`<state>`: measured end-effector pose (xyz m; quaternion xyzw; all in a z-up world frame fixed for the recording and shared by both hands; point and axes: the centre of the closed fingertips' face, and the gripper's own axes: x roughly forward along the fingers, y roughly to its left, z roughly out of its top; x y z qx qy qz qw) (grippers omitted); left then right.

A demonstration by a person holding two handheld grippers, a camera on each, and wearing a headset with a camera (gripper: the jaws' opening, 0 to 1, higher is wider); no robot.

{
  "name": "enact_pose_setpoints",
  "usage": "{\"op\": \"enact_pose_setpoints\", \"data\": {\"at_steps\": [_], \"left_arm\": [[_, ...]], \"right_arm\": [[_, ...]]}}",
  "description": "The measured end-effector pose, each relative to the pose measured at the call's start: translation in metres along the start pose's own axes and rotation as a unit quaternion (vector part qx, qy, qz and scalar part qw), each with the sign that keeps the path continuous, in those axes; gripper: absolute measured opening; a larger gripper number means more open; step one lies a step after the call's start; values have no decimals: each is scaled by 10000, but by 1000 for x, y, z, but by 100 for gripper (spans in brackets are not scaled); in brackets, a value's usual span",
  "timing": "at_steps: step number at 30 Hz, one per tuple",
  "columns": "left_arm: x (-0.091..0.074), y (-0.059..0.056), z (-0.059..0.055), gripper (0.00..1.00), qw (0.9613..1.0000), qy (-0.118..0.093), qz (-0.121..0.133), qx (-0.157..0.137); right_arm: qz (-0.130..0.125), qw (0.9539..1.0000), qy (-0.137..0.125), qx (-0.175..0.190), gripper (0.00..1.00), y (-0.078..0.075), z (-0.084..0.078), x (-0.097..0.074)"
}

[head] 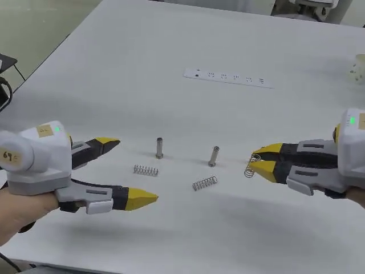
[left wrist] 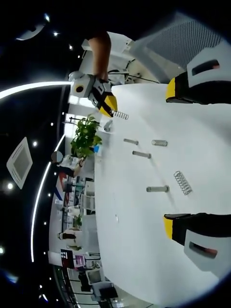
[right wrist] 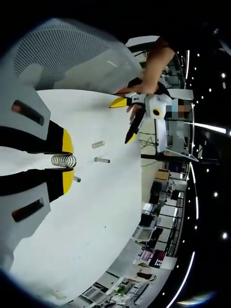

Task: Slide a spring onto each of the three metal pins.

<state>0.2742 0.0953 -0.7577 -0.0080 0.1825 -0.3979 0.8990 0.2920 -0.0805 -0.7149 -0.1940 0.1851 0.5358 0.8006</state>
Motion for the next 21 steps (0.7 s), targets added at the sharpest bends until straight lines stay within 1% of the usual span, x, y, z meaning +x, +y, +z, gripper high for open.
{"op": "enact_pose_setpoints", "data": {"at_steps": [6, 8, 10, 12, 14, 17, 19, 21], "left_arm": [[-3, 5, -1, 98, 10000, -18, 81, -49], [-5, 6, -1, 98, 9999, -24, 94, -46], [-5, 6, -1, 98, 9999, -25, 101, -50], [-6, 6, -1, 98, 9999, -28, 100, -54], [-6, 7, -1, 98, 9999, -44, 115, -49], [-7, 7, 0, 98, 9999, -54, 117, -58], [-7, 7, -1, 98, 9999, -41, 111, -57], [-7, 7, -1, 98, 9999, -28, 118, -52]], "right_arm": [[-228, 9996, 25, 141, 8, -20, -7, -4], [-296, 9994, 33, 186, 8, -25, -9, -5], [-417, 9988, 40, 238, 8, -33, -12, -6], [-523, 9983, 97, 249, 8, -41, -16, -6], [-613, 9976, 104, 295, 8, -48, -18, -6], [-817, 9960, 131, 349, 8, -62, -21, -6], [-954, 9944, 101, 438, 8, -71, -21, -7], [-1003, 9934, 88, 555, 8, -77, -22, -7]]}}
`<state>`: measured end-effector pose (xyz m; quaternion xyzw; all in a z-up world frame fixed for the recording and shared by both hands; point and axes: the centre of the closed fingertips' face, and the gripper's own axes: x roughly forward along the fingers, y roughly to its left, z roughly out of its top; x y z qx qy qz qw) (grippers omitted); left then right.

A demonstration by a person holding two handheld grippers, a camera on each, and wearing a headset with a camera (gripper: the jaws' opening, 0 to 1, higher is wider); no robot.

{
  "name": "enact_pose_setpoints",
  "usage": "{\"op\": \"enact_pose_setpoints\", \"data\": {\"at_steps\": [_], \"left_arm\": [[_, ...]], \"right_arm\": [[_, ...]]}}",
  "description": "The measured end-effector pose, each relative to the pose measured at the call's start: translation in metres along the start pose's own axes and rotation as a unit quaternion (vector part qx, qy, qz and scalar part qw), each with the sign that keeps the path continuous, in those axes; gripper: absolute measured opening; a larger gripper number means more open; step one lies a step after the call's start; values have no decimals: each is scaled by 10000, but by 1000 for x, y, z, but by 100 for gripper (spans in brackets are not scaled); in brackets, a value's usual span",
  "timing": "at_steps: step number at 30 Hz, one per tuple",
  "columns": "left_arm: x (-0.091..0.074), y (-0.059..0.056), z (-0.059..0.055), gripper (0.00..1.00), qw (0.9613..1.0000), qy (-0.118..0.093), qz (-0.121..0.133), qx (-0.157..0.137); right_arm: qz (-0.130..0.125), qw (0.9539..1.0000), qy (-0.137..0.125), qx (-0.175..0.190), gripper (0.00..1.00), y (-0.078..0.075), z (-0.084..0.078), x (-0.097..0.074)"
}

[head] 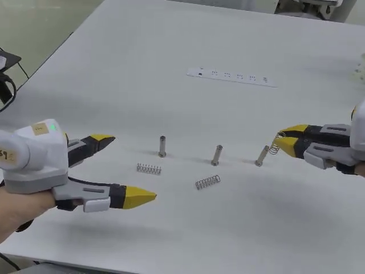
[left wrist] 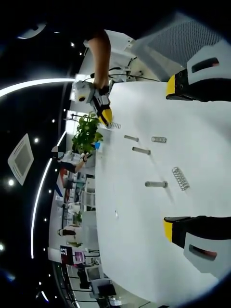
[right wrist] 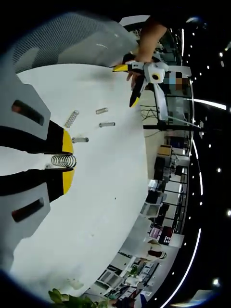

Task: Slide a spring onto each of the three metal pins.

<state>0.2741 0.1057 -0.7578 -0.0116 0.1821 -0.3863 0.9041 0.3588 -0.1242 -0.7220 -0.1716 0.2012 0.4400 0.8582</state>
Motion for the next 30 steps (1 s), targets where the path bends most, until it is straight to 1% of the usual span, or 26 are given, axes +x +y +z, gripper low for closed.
{"op": "enact_pose_setpoints", "data": {"at_steps": [2, 3, 5, 7, 9, 16, 24, 30], "left_arm": [[-1, 0, 0, 98, 10000, -6, 3, -12], [-1, 0, 0, 98, 10000, 0, 4, -11], [-1, 1, 0, 98, 10000, 15, 9, -1], [-2, 1, 0, 98, 10000, 9, 20, -1], [-2, 2, 0, 98, 10000, 6, 24, -12], [-2, 1, -1, 98, 10000, 28, 21, -13], [-2, 2, -1, 98, 10000, 52, 19, -18], [-2, 3, -2, 98, 10000, 28, 69, -11]], "right_arm": [[-116, 9999, -42, 116, 8, -8, 0, 1], [-129, 9997, -51, 221, 8, -11, 0, 2], [-187, 9995, -64, 244, 8, -15, 0, 4], [-217, 9992, -69, 327, 8, -18, -1, 6], [-256, 9992, -43, 308, 8, -20, -2, 7], [-276, 9986, -11, 456, 8, -26, -7, 15], [-288, 9985, 28, 456, 8, -25, -9, 22], [-272, 9984, 91, 484, 8, -23, -15, 27]]}}
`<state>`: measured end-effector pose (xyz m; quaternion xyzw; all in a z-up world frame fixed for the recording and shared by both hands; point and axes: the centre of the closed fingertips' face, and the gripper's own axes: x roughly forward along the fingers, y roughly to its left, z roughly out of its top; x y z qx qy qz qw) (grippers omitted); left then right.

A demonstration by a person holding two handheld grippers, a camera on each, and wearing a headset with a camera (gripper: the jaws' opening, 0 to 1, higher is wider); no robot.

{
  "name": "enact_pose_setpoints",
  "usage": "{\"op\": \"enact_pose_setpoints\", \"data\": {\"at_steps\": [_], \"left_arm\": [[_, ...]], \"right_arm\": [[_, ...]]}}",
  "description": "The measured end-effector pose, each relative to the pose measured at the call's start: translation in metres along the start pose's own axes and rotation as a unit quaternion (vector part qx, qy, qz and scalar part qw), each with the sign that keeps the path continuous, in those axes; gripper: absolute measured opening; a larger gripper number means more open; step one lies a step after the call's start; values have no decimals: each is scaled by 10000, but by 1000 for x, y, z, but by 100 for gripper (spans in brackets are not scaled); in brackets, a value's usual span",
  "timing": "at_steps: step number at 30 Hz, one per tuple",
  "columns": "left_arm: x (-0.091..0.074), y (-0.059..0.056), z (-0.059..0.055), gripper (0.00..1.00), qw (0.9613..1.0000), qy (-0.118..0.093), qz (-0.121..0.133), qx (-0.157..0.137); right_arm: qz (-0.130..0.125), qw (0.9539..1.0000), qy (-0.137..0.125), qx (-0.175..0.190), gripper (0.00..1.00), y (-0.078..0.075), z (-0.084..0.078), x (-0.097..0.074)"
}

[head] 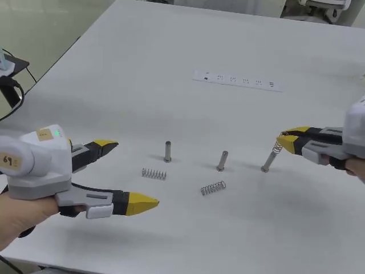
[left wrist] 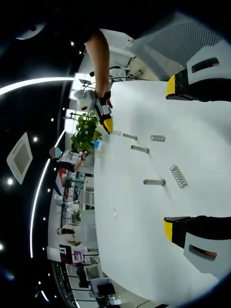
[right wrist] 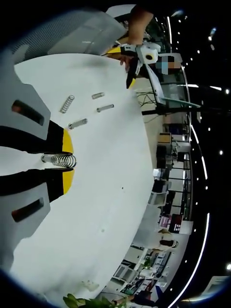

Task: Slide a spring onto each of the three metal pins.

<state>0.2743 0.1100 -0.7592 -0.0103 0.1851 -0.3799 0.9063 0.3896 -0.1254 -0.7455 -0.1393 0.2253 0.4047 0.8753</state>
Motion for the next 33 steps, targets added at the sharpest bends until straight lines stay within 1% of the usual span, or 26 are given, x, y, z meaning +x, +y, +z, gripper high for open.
{"op": "enact_pose_setpoints", "data": {"at_steps": [7, 13, 20, 23, 28, 33], "left_arm": [[-1, -1, -2, 98, 10000, 19, -14, -46], [-1, 0, -2, 98, 10000, 17, -10, -63], [-2, 0, -4, 97, 10000, 28, 1, -78], [-2, -1, -5, 97, 10000, 37, 4, -76], [-3, 0, -5, 97, 10000, 39, 17, -85], [-3, 0, -5, 97, 10000, 40, 18, -83]], "right_arm": [[15, 10000, 30, 35, 8, 2, -4, 3], [-12, 10000, 67, 64, 8, 0, -8, 4], [-3, 9997, 57, 221, 8, 1, -13, 6], [-12, 9997, 77, 224, 8, 2, -18, 8], [-6, 9996, 212, 177, 8, 5, -29, 12], [-17, 9992, 279, 294, 8, 4, -37, 15]]}}
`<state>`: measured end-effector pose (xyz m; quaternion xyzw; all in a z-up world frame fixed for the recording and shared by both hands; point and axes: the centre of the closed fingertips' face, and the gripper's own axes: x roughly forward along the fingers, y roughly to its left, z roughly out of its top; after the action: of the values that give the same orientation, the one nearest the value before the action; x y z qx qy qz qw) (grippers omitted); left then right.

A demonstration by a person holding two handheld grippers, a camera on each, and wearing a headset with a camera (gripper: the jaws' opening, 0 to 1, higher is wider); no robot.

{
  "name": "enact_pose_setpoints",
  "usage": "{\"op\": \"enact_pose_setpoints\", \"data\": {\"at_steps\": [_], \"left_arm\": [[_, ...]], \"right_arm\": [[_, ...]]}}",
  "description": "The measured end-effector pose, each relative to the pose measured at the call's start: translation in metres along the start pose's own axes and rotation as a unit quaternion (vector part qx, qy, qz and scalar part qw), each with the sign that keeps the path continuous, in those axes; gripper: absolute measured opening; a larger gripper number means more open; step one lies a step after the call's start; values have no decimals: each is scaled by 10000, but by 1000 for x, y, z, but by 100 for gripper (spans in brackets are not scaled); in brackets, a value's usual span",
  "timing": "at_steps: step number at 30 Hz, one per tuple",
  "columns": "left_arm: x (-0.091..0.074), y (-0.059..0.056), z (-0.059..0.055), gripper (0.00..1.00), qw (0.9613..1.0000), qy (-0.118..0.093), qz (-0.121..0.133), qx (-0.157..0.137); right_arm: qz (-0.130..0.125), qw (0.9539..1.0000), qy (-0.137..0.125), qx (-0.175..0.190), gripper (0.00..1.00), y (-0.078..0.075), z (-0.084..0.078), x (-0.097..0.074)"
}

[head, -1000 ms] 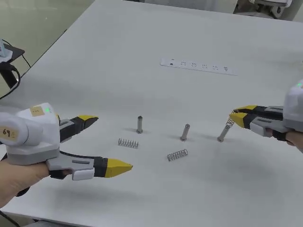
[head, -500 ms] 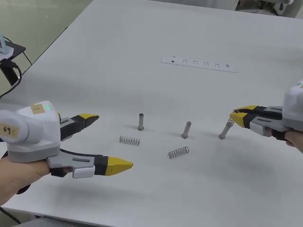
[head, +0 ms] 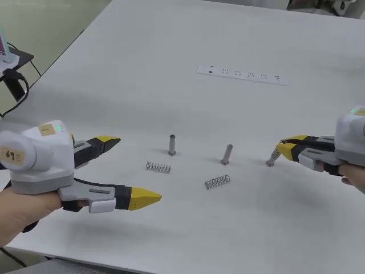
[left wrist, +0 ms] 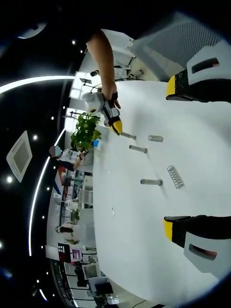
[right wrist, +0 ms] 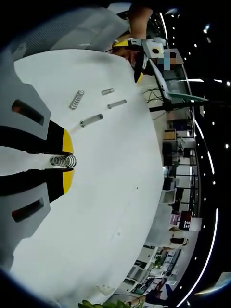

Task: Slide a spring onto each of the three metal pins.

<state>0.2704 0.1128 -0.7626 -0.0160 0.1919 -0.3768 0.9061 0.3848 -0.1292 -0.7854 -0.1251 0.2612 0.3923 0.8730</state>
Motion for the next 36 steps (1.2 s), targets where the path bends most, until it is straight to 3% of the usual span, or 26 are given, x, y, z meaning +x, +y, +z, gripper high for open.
{"op": "enact_pose_setpoints", "data": {"at_steps": [19, 28, 36], "left_arm": [[1, -3, -2, 96, 10000, 16, -43, -18], [3, -6, 1, 96, 10000, 16, -72, -2], [5, -7, 5, 96, 9999, -6, -99, 34]], "right_arm": [[83, 9988, 454, -170, 8, 4, -24, 7], [161, 9986, 483, -121, 9, 5, -22, 6], [143, 9993, 300, -148, 11, 6, -9, 0]]}}
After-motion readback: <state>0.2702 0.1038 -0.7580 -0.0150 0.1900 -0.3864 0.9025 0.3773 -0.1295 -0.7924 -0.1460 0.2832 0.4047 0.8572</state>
